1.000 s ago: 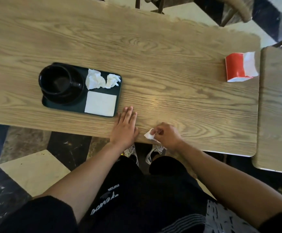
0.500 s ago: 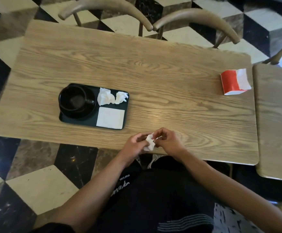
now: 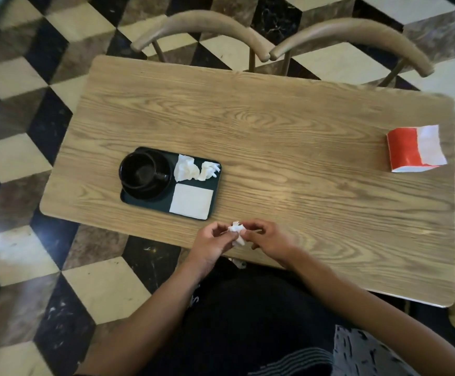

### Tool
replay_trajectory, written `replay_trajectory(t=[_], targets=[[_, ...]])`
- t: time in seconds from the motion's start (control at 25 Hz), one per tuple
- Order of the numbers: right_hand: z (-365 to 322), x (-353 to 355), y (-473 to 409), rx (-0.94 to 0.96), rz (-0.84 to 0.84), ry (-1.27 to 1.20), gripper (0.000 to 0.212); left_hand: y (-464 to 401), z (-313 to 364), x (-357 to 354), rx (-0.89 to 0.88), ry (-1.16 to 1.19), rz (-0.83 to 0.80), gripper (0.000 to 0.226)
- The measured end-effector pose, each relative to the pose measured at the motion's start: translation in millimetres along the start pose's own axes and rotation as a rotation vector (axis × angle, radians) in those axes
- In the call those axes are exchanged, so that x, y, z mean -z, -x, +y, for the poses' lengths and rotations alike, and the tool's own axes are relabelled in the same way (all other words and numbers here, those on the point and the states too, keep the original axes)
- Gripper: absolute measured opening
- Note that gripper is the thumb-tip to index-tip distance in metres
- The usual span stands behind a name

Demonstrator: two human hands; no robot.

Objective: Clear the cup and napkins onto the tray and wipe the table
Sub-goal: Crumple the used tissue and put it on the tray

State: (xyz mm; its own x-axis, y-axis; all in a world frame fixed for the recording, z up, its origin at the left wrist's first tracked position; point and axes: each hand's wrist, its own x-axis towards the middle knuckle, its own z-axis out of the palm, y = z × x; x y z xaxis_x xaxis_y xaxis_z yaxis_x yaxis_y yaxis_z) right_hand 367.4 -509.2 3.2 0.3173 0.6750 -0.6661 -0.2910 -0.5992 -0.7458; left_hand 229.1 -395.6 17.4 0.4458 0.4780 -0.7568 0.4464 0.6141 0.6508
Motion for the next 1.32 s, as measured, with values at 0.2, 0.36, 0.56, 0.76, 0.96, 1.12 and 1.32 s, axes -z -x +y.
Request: replay_trajectory(t=[0.2, 0.36, 0.56, 0.76, 0.96, 1.12, 1.32], targets=[[-18.7, -5.2, -3.8, 0.013, -0.046, 0.018, 0.011, 6.8, 10.1, 10.5, -0.043, -0.002, 0.093, 0.023], [-28.9, -18.8, -16.1, 0.064, 0.084, 0.123, 0.012, -0.5, 17.6, 16.7, 0.015, 0.017, 0.126, 0.027], [-51.2, -46.9, -39.1, 0.096, 0.209, 0.202, 0.009, -31.6, 40.5, 44.2, 0.101, 0.085, 0.017, 0.012], [-78.5, -93.3, -56.2, 0.018, 0.262, 0.019, 0.018, -61.7, 67.6, 94.7, 0.041, -0.04, -0.07, 0.021], [-85.6, -122.4, -66.6, 0.084, 0.275, 0.271, 0.038, -85.2, 86.4, 122.9, 0.057, -0.183, -0.086, 0.024], [-96.1, -129.2, -64.6, 0.092, 0.328, 0.528, 0.043, -83.4, 95.3, 126.1, 0.149, -0.151, -0.162, 0.017], [-111.7, -113.2, -84.6, 0.034, 0.404, 0.644, 0.035, -83.5, 98.5, 132.0, 0.259, -0.105, -0.219, 0.011]])
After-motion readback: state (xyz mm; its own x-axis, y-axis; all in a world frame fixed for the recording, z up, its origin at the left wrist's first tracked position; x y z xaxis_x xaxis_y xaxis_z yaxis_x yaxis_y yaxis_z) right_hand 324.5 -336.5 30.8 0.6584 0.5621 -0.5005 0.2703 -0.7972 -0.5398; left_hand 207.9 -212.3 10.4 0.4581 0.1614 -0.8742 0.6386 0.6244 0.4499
